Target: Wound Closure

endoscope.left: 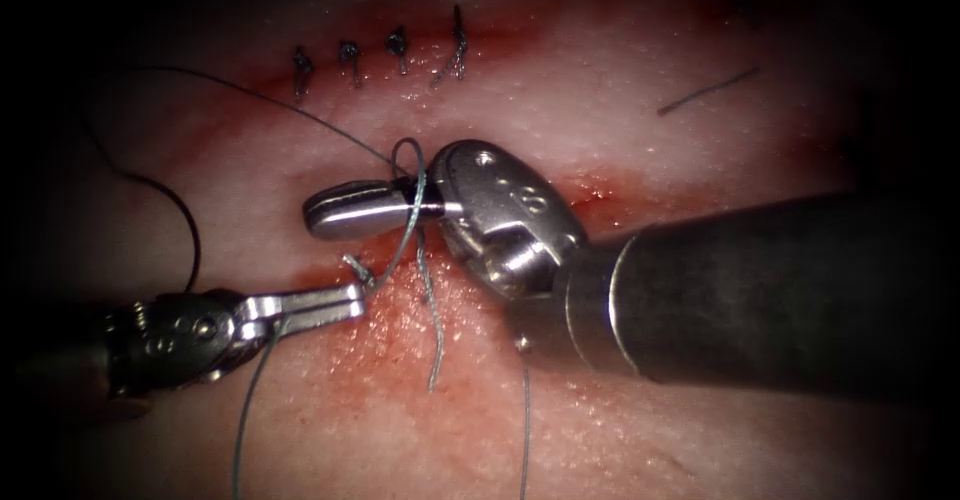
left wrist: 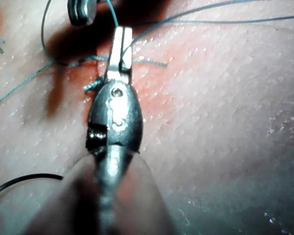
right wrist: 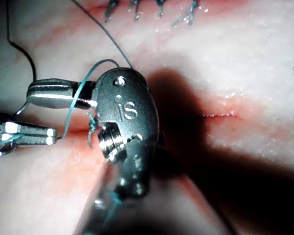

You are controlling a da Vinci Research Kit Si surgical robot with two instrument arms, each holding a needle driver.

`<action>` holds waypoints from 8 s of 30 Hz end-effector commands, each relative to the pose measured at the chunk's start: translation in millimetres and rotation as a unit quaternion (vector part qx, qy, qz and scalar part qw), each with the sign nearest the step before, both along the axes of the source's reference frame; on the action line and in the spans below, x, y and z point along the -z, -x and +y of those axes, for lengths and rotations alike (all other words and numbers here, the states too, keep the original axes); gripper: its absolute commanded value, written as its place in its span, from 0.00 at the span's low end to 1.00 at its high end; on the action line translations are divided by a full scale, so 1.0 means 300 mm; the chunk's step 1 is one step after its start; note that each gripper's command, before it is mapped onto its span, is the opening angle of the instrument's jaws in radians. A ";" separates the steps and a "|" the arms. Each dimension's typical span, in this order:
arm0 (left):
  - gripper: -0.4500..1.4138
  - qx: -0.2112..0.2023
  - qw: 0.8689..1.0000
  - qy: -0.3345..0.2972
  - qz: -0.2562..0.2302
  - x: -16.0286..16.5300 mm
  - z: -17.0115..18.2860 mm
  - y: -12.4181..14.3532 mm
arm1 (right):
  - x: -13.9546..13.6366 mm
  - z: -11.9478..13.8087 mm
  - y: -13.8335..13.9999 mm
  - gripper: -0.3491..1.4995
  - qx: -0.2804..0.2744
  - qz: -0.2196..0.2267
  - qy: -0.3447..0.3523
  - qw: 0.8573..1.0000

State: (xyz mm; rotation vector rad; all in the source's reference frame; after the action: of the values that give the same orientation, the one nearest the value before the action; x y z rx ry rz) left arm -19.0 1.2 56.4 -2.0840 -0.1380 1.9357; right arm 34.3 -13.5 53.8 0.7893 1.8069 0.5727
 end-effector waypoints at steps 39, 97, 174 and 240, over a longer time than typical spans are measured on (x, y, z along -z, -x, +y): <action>0.00 0.020 0.996 -0.011 0.091 -0.016 0.005 0.0008 | -0.0082 -0.0124 -0.0070 0.45 0.350 -0.088 0.255 0.897; 0.00 -0.078 0.994 -0.010 0.069 0.015 -0.061 0.0182 | -0.0147 0.0110 -0.0035 0.00 0.340 -0.156 0.269 0.888; 0.00 -0.168 0.986 -0.003 0.003 0.050 -0.086 0.0383 | -0.0160 0.0180 -0.0062 0.76 0.113 -0.301 0.206 0.924; 0.00 0.061 0.966 0.250 0.019 0.016 0.024 0.0109 | 0.0058 -0.0184 -0.0188 0.00 -0.032 -0.057 0.188 0.980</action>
State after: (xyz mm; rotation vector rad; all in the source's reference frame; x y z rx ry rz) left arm -21.6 8.6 51.3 -2.2751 0.5276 2.0908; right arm 39.0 -18.3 51.6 0.4332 1.7675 0.2959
